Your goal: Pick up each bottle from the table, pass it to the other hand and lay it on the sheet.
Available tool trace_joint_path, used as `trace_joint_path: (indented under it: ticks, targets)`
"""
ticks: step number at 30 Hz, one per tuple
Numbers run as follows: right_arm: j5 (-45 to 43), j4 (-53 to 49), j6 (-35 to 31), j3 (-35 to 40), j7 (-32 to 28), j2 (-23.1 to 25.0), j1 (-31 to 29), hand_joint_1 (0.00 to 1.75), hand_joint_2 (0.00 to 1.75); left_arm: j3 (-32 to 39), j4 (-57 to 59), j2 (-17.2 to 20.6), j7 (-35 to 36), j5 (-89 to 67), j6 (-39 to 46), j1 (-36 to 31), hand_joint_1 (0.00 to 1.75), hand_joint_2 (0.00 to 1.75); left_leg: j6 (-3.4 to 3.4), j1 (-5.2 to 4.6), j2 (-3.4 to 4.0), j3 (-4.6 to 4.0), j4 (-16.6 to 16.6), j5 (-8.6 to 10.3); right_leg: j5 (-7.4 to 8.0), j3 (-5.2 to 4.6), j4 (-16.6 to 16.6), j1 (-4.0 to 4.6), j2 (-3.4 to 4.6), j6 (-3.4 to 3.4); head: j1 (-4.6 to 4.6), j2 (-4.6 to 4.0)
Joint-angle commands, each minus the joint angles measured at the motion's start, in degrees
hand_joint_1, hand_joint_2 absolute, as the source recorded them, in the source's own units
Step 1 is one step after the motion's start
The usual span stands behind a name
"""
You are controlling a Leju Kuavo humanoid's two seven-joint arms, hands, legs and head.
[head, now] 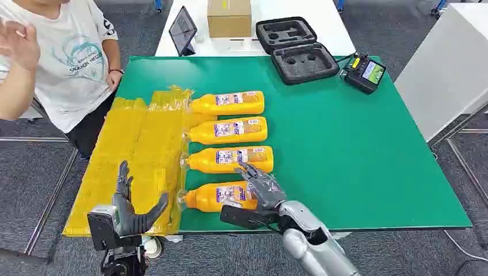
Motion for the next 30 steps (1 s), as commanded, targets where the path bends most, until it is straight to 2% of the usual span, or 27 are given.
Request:
trace_joint_path:
  ticks: [1,6,8,11,13,14,18,19,20,21,22,23,24,25,30]
  targets:
    - [0.8,15.3,2.0,6.7,0.4,1.6,-10.2,0.00,1.75,2.1,4.0,-0.3,0.5,0.6,-0.2,-2.2,0.00,1.75,-0.06,0.02,0.18,0.32,0.0,-0.10,-0.03,0.26,0.0,0.01,0.23,-0.05,0.02,0.00]
    - [0.9,21.8,4.0,10.0,0.7,1.8,-13.0,0.00,1.75,3.5,2.6,-0.1,0.5,0.3,0.4,-1.5,0.00,1.75,-0.05,0.01,0.14,0.24,-0.1,-0.05,0.00,0.20,-0.1,0.00,0.19,-0.04,0.02,0.00]
    - [0.9,21.9,4.0,9.9,0.7,1.7,-13.1,0.00,1.75,3.5,2.6,0.0,0.5,0.3,0.4,-1.4,0.00,1.75,-0.10,0.04,0.19,0.50,0.0,-0.17,-0.09,0.44,-0.1,0.03,0.28,-0.09,0.02,0.00]
    - [0.9,21.9,4.0,9.9,0.7,1.7,-13.1,0.00,1.75,3.5,2.6,0.0,0.5,0.3,0.4,-1.4,0.00,1.75,-0.03,0.00,0.03,0.20,-0.1,-0.03,-0.03,0.18,-0.1,-0.01,0.06,-0.03,0.00,0.00]
    - [0.9,21.9,4.0,9.9,0.7,1.7,-13.1,0.00,1.75,3.5,2.6,0.0,0.5,0.3,0.4,-1.4,0.00,1.75,-0.07,0.06,0.04,0.43,-0.1,-0.13,-0.10,0.41,-0.1,0.05,0.11,-0.07,0.02,0.00]
    - [0.9,21.9,4.0,9.9,0.7,1.7,-13.1,0.00,1.75,3.5,2.6,0.0,0.5,0.3,0.4,-1.4,0.00,1.75,-0.04,0.02,0.02,0.22,-0.1,-0.04,-0.03,0.20,-0.1,0.01,0.06,-0.04,0.02,0.00]
    - [0.7,23.2,5.5,11.3,0.4,1.2,-13.9,0.00,1.75,3.9,2.1,-0.4,0.6,0.4,0.5,-0.9,0.00,1.75,-0.04,0.02,0.02,0.24,-0.1,-0.03,-0.03,0.22,-0.1,0.01,0.06,-0.04,0.02,0.00]
    - [0.5,23.4,5.9,11.8,0.3,0.9,-14.0,0.00,1.75,4.0,2.0,-0.5,0.7,0.4,0.2,-0.7,0.00,1.75,-0.08,0.04,0.06,0.48,0.0,-0.14,-0.10,0.45,-0.1,0.03,0.14,-0.07,0.02,0.00]
    - [0.5,23.5,6.0,12.1,0.2,0.8,-14.1,0.03,1.75,4.1,2.0,-0.5,0.7,0.5,0.1,-0.7,0.00,1.75,-0.05,0.02,0.04,0.32,-0.1,-0.06,-0.04,0.29,-0.1,0.01,0.09,-0.05,0.02,0.00]
    - [0.5,23.6,6.2,12.4,0.2,0.7,-14.2,0.31,1.75,4.2,2.0,-0.6,0.7,0.5,0.1,-0.7,0.00,1.75,-0.05,0.02,0.02,0.31,-0.1,-0.05,-0.04,0.29,-0.1,0.01,0.07,-0.05,0.02,0.00]
    - [0.5,23.4,6.8,13.2,0.0,0.4,-14.3,1.43,1.75,4.3,2.0,-0.6,0.8,0.6,-0.1,-0.8,0.00,1.75,-0.07,0.04,0.03,0.45,-0.1,-0.09,-0.06,0.43,-0.1,0.03,0.10,-0.06,0.00,0.00]
    - [0.3,23.6,7.6,13.9,-0.1,0.2,-14.6,1.73,1.75,4.5,2.0,-0.7,0.9,0.8,-0.2,-0.9,0.00,1.75,-0.06,0.03,0.01,0.41,-0.1,-0.07,-0.05,0.38,-0.1,0.02,0.07,-0.06,0.02,0.00]
    - [0.4,23.6,7.9,14.2,-0.1,0.2,-14.8,1.69,1.75,4.6,2.0,-0.6,0.9,0.9,-0.2,-1.0,0.00,1.75,-0.07,0.04,0.00,0.50,-0.1,-0.08,-0.07,0.47,-0.1,0.03,0.08,-0.07,0.00,0.00]
    - [0.0,24.0,8.6,14.5,-0.1,0.3,-15.3,1.75,1.75,4.8,1.9,-0.6,1.0,1.1,-0.4,-1.0,0.00,1.75,-0.07,0.05,0.00,0.57,-0.1,-0.10,-0.08,0.55,-0.1,0.04,0.08,-0.07,0.02,0.00]
    - [-3.6,25.2,9.5,14.6,-2.4,1.4,-16.6,1.75,1.75,5.6,1.7,-0.9,1.5,1.3,-1.1,-1.4,0.00,1.75,-0.07,0.05,0.03,0.64,0.0,-0.09,-0.06,0.61,-0.1,0.03,0.11,-0.07,0.00,0.00]
